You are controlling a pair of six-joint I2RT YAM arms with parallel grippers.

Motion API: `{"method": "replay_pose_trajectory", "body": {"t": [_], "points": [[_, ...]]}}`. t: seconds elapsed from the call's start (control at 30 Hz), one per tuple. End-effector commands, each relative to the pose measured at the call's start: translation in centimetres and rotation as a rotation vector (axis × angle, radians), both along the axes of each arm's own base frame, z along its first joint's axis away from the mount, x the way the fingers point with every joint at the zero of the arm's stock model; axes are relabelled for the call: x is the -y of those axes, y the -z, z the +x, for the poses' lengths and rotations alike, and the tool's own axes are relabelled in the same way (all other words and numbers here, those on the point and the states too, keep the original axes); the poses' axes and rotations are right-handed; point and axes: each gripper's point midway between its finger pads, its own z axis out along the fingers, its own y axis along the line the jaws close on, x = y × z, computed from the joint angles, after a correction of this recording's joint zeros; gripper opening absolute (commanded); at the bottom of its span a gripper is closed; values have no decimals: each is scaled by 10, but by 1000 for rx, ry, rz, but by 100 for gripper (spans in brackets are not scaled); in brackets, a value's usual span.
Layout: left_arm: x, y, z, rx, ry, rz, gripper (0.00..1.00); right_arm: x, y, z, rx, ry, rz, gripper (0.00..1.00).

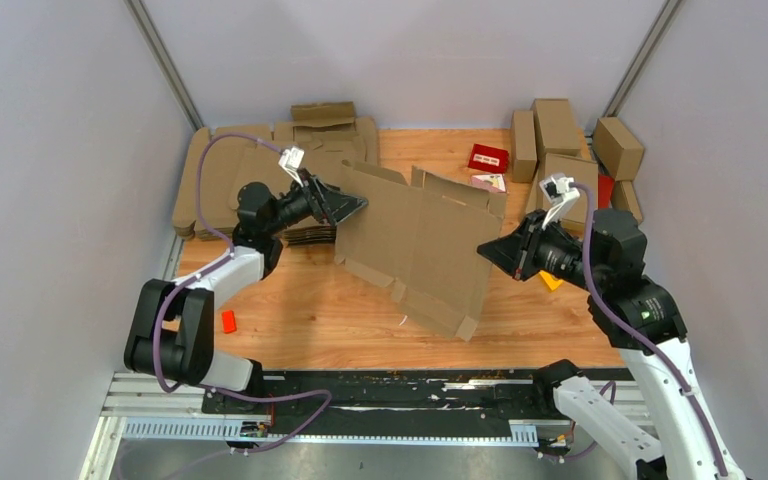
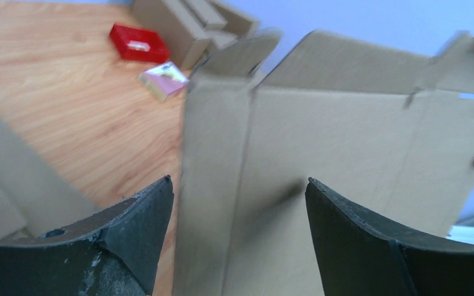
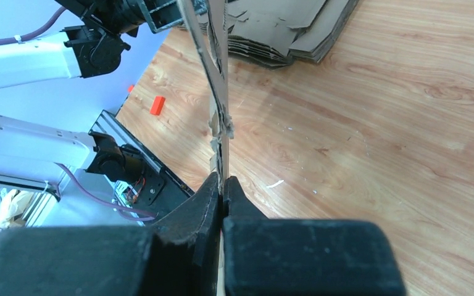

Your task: Fold the paper box

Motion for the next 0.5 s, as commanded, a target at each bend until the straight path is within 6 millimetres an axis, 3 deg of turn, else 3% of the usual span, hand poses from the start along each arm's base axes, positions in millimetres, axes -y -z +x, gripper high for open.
{"method": "replay_pose_trajectory", "body": {"t": [0.0,0.23,0.33,0.47], "points": [[8,-52,-30,150,148,-149,74,-1,-15,2,29,5,25,0],[8,-56,-51,125,202,-240,10,-6,18,33,-62,69,11,0],[7,-51,-57,110,192,-235,1,-5,47,52,-106,122,-15,0],[6,-38,-63,100,138,-181,4,-4,86,78,-157,188,-41,2]]}}
